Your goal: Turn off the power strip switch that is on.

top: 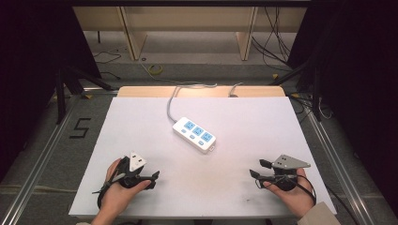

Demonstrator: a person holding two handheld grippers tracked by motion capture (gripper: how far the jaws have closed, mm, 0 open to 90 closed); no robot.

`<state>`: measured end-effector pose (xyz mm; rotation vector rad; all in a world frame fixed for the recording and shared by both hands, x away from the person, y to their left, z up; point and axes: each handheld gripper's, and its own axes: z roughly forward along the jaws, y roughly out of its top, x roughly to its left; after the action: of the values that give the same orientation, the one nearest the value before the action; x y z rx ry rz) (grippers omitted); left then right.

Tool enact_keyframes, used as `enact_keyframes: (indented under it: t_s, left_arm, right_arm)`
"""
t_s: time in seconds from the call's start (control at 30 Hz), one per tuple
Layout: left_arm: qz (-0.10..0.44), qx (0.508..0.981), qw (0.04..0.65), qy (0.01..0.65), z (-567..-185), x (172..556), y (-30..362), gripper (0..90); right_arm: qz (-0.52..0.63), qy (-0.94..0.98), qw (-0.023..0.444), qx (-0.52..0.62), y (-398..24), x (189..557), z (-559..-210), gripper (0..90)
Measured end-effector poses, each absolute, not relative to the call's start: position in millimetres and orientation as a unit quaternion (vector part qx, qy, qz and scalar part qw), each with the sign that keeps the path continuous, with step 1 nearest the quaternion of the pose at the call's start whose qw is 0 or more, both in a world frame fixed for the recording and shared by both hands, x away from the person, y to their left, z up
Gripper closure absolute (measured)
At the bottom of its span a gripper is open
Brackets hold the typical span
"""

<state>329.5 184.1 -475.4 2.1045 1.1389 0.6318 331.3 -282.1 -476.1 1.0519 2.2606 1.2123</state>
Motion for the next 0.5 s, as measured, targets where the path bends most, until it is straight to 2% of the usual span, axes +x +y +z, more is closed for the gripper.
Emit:
enact_keyframes:
  t_s: [0.03,0.1,0.33,0.37,0.4,0.5]
  left_arm:
    - [0.241,0.803,0.327,0.436,-475.4,329.4,184.2,15.7]
    - [0.242,0.801,0.329,0.437,-475.5,329.4,184.1,15.8]
    - [0.240,0.803,0.329,0.435,-475.6,328.8,183.5,16.0]
    - [0.240,0.803,0.329,0.435,-475.7,328.9,183.6,16.0]
    - [0.240,0.803,0.329,0.435,-475.8,329.2,183.6,16.1]
    - [0.241,0.803,0.329,0.436,-475.7,329.6,183.8,16.2]
  right_arm:
    - [0.430,0.802,0.184,0.373,-282.1,331.3,-476.1,42.6]
    - [0.422,0.809,0.178,0.369,-281.1,330.6,-475.1,53.9]
    - [0.403,0.827,0.183,0.347,-275.3,328.6,-474.2,68.3]
    - [0.403,0.827,0.183,0.347,-275.3,328.6,-474.2,68.3]
    - [0.402,0.829,0.184,0.343,-275.3,328.8,-473.7,75.3]
    - [0.394,0.832,0.186,0.343,-275.8,328.3,-472.5,84.4]
